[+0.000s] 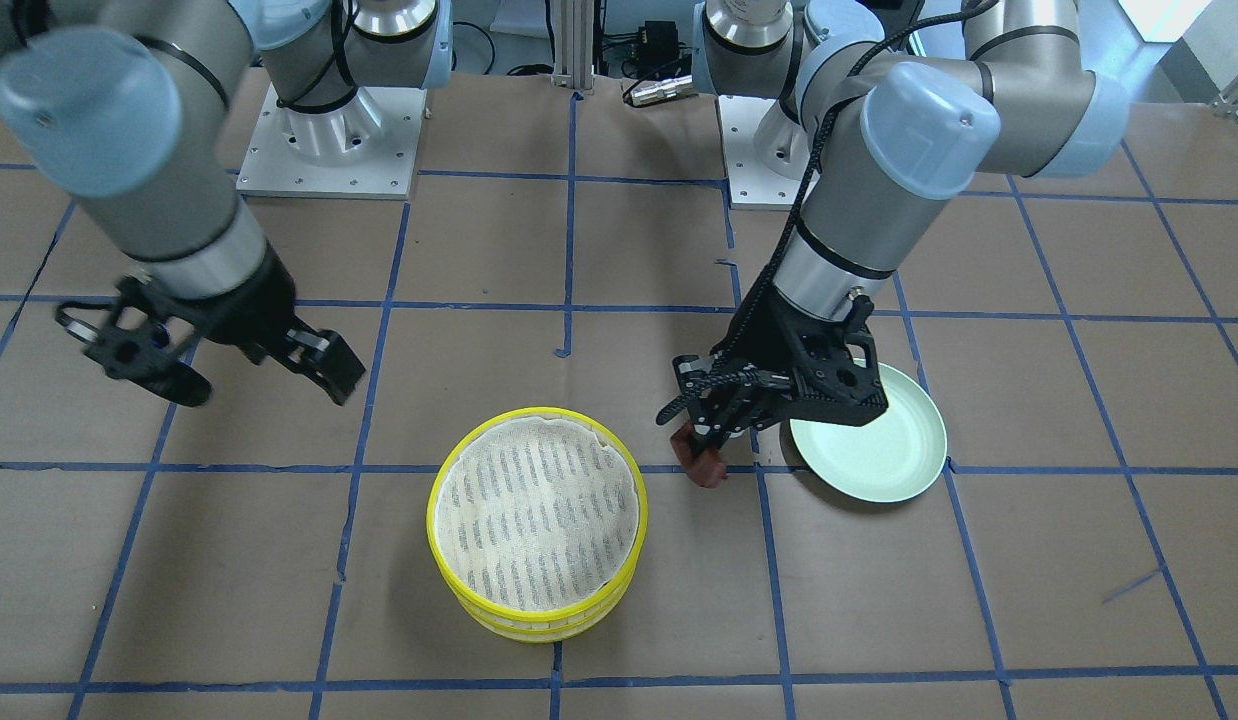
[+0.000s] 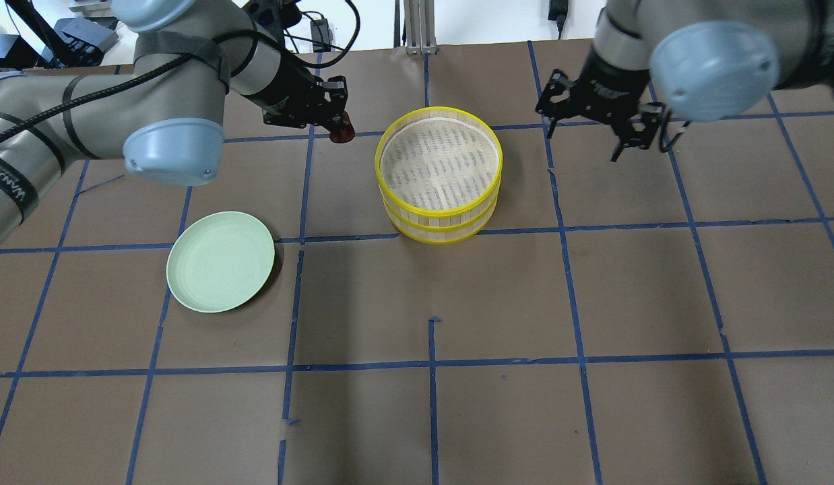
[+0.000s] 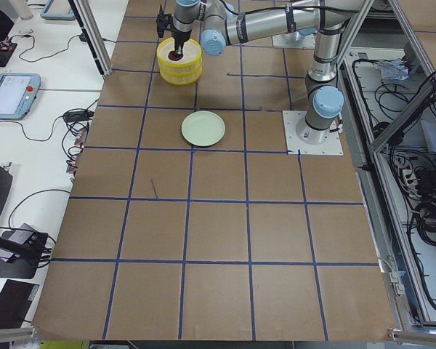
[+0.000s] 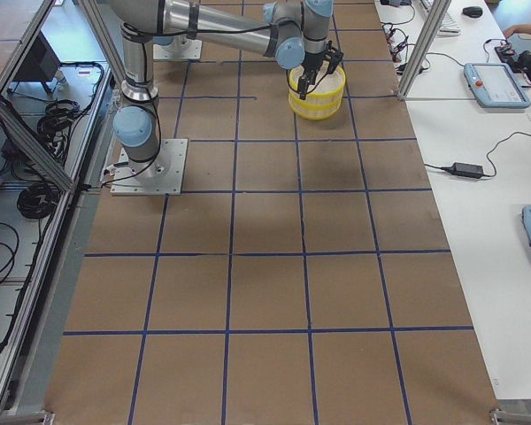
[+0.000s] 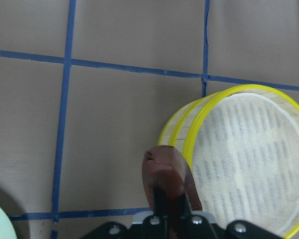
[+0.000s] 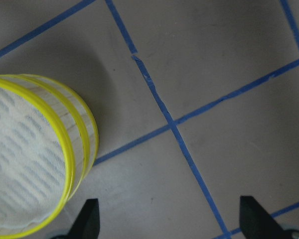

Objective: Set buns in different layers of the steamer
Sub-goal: 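Drop the brown bun into the top tier while the right gripper withdraws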

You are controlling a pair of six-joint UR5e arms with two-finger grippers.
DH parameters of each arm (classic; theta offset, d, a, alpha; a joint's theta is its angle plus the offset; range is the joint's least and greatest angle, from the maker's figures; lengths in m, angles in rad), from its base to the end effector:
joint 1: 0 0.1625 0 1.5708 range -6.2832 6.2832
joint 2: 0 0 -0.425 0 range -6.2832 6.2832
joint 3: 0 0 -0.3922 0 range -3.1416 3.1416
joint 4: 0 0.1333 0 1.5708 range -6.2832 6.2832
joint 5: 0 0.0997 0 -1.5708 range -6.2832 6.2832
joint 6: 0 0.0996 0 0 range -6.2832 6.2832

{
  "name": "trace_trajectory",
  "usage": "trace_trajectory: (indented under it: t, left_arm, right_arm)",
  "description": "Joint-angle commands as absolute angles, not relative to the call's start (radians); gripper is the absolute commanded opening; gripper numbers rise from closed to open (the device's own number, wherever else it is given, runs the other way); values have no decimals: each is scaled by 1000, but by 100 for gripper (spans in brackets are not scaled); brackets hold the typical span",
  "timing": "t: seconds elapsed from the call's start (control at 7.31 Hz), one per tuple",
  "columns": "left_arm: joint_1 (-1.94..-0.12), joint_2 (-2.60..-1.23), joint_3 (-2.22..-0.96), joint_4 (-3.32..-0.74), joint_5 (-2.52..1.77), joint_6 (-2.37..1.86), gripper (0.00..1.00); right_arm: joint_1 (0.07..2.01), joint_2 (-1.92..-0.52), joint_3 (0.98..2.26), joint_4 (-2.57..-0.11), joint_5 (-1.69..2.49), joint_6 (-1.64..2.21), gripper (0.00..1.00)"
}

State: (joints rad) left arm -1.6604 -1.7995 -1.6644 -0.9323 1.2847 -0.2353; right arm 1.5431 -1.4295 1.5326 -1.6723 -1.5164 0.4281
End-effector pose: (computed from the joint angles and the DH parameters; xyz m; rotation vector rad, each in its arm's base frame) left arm -0.2138 -0.5760 0.3924 0.1390 -2.7835 0.3734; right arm 0.1234 -0.5531 0.4433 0.6979 3.0087 0.0191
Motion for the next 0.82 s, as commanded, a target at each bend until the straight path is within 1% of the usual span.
trace_trajectory:
  t: [0.0,0.14,0.27,0.68]
  left_arm:
    - [-1777,-1870,-1658,-797,1272,-421,11]
    - [-1801,-1903,-1658,-792,1272,-514,74]
    - [-1804,-1913,-1657,-787,1270,-559,100]
    - [-1802,-1913,-1646,-792,1270,-548,100]
  right_arm:
    - [1503,-1637,1471,-1421,-1508,304,100]
    - [1538,-1694,1523,-1396,-1509,223,100]
    - [1549,-1724,1535,-1407,-1500,142,100]
    - [1555,-1700,1623,-1425,-1509,95,100]
